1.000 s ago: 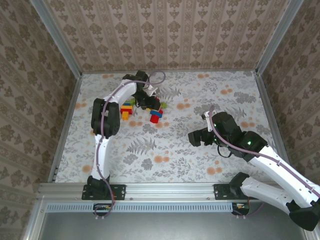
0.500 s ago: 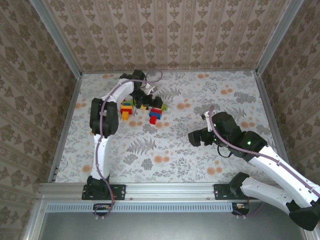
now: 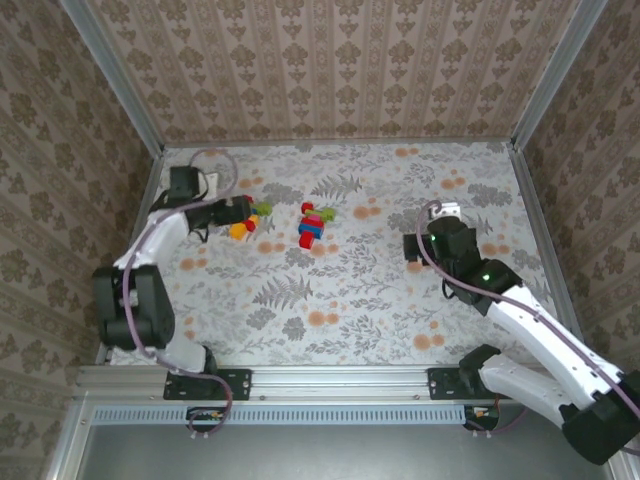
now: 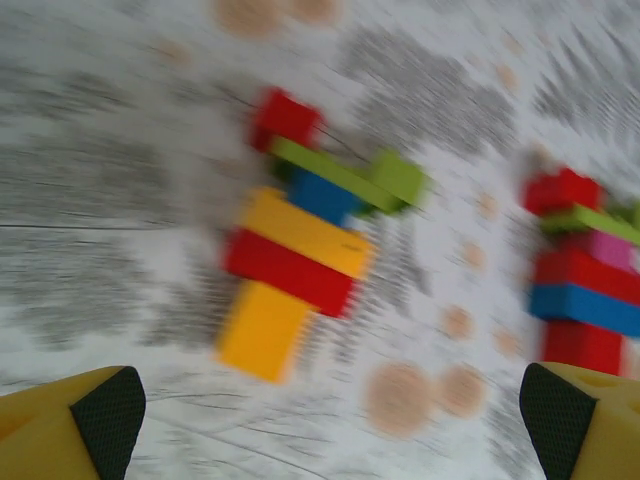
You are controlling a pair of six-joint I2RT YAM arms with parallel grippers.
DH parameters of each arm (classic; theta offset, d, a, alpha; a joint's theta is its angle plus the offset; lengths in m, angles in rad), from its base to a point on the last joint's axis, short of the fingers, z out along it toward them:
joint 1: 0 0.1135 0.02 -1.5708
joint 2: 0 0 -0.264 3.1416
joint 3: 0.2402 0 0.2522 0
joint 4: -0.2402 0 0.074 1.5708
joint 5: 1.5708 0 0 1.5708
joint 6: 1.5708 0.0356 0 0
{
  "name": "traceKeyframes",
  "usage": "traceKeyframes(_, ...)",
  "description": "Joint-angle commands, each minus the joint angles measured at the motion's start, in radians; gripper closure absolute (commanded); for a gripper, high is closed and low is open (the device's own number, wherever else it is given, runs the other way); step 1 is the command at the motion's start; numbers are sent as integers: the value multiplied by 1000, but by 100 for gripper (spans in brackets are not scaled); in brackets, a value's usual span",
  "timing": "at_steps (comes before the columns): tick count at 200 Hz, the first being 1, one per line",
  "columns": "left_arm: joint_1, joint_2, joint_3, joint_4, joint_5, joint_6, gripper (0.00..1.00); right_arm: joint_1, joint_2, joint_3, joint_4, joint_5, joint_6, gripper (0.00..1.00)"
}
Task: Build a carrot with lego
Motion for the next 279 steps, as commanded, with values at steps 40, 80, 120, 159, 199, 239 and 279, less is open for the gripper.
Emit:
traceKeyframes(40,38,-175,-402,584,-371,-72,0,-235,253,-414,994,-87,-258,0)
traceKeyframes(80,38,-174,-431,641,-392,-47,0,-244,400,-399,1201,-72,-294,0)
traceKeyframes(120,41,-226,-559,804,-426,33,0,-327,577,-466,1494,-160,-220,0)
traceKeyframes(159,58,6,-365,644,-436,90,0,-330,598,-434,1445,-200,-231,0)
traceKeyframes(199,11,81,-322,691,-289,177,0,-332,598,-438,1453,-211,-235,0)
traceKeyframes(239,50,-54,-579,1024,-185,168,0,-333,597,-441,1458,-230,-242,0)
traceKeyframes(279,27,31,-623,1176,-155,214,0,-333,598,-449,1472,-242,-245,0)
